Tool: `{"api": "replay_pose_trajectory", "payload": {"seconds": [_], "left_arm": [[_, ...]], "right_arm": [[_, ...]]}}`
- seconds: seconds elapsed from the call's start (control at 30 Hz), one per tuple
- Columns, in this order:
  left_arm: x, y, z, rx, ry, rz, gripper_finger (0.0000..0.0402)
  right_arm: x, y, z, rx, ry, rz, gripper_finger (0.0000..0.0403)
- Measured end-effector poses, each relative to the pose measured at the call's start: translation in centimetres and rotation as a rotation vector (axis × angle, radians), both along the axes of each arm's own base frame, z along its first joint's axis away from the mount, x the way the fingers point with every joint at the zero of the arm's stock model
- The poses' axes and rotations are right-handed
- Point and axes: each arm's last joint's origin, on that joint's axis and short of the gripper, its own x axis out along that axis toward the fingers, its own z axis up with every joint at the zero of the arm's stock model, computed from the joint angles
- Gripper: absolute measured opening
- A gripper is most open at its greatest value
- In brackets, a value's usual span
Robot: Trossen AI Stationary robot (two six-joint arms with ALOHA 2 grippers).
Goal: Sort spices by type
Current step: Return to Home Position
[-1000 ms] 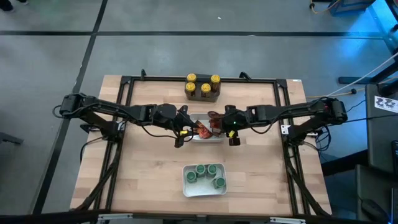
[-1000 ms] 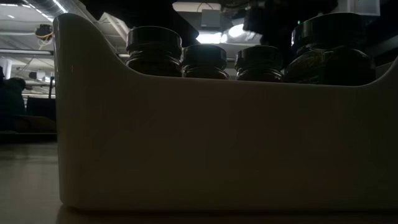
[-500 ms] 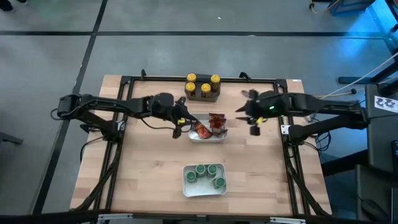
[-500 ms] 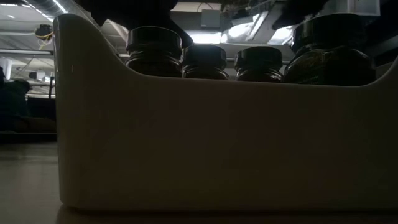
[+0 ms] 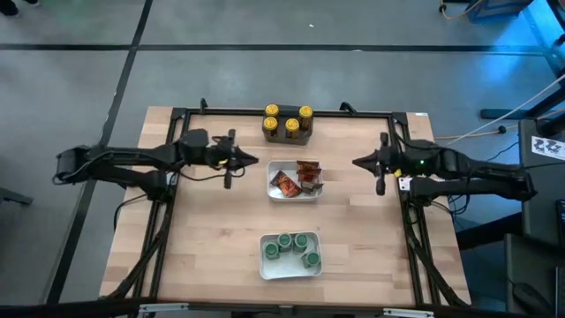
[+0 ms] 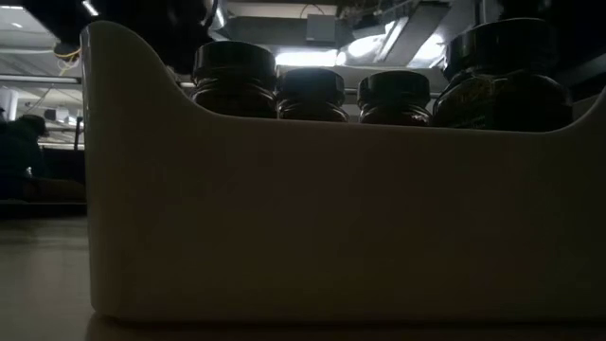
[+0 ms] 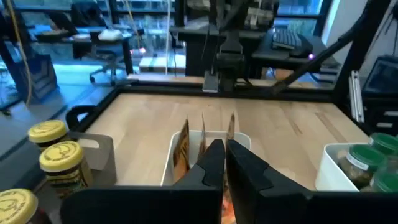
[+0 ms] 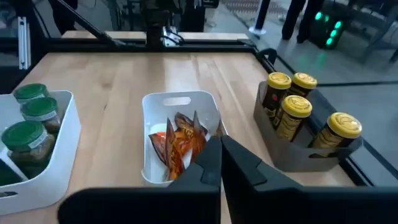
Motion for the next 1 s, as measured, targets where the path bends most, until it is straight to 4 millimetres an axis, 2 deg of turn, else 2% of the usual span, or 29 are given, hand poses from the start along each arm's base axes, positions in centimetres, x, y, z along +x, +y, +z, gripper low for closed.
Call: {"api": "replay_pose_trajectory", "payload": {"seconds": [0.13,0.27,0.53,0.8,1.0], "left_arm": [[-1.6,-0.4,-0.6,0.01,-0.041,0.001,0.0003],[-2.6,-0.5,-1.1,-0.01,-0.035,0.017,0.0005],[-4.3,-0.9,-2.6,-0.029,-0.06,0.023,0.0005],[-5.9,-1.3,-5.0,-0.062,-0.132,0.029,0.0005],[-7.2,-1.6,-6.4,-0.086,-0.152,0.053,0.0005]], "right_arm": [[-1.0,0.1,-2.2,0.002,-0.082,-0.004,0.001],[-1.8,0.2,-3.4,0.034,-0.184,-0.013,0.0012],[-3.1,0.3,-6.0,0.083,-0.269,-0.023,0.0009],[-3.4,0.5,-8.1,0.089,-0.358,0.032,0.0004],[-3.4,0.4,-9.9,0.105,-0.402,-0.004,0.001]]}}
